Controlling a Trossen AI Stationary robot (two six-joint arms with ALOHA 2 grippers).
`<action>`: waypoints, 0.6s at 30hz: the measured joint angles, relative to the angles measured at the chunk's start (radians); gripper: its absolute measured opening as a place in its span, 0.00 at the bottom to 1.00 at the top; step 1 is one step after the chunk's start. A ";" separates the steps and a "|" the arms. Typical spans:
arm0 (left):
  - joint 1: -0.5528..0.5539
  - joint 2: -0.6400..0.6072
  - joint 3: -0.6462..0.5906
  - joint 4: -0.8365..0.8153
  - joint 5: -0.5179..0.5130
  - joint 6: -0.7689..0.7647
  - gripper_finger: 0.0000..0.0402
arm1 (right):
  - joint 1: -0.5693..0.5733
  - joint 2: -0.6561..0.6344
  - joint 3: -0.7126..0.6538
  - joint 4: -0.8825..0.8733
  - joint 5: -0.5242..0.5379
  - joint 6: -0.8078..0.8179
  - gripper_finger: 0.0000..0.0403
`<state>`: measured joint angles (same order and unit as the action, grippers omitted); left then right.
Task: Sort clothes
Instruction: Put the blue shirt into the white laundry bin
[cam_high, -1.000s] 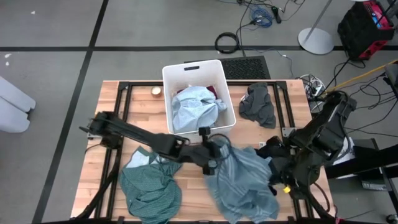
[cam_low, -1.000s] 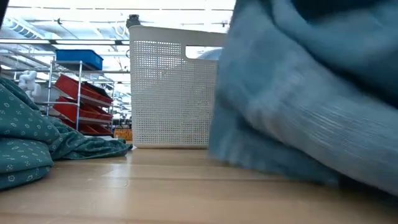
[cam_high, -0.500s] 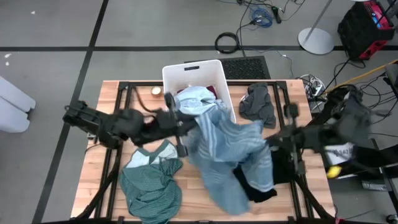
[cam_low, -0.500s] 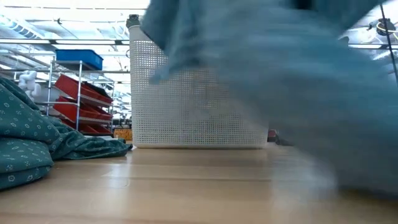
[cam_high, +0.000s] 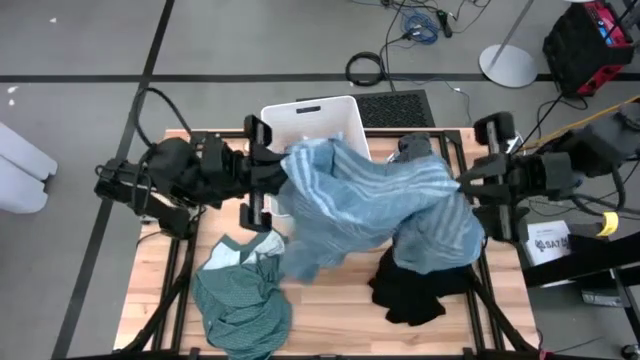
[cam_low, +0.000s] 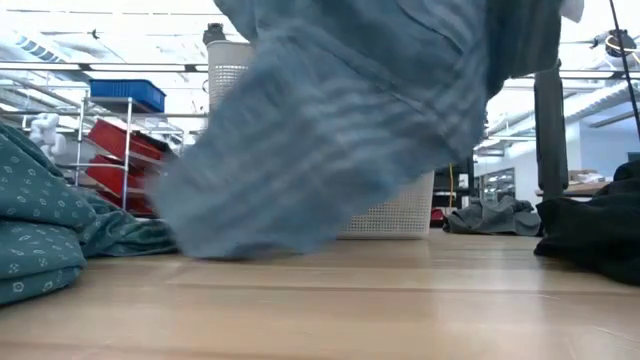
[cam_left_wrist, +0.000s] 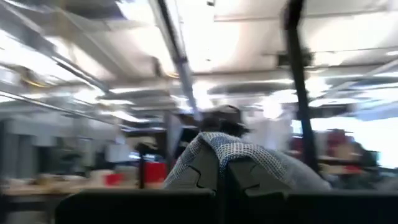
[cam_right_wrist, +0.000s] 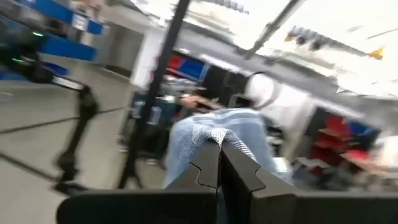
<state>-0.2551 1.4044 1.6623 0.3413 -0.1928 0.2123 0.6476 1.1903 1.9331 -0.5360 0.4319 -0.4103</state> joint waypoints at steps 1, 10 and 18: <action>-0.001 0.000 0.000 -0.019 0.040 -0.029 0.00 | 0.001 0.004 0.000 -0.022 -0.027 0.035 0.00; -0.117 0.020 0.000 -0.290 0.162 -0.084 0.00 | 0.069 0.105 -0.001 -0.327 -0.147 0.408 0.00; -0.305 0.127 0.000 -0.571 0.052 -0.022 0.00 | 0.251 0.295 -0.022 -0.359 -0.148 0.548 0.00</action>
<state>-0.5597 1.5312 1.6619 -0.2301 -0.1408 0.1905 0.8981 1.4853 1.9107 -0.8951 0.2838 0.1379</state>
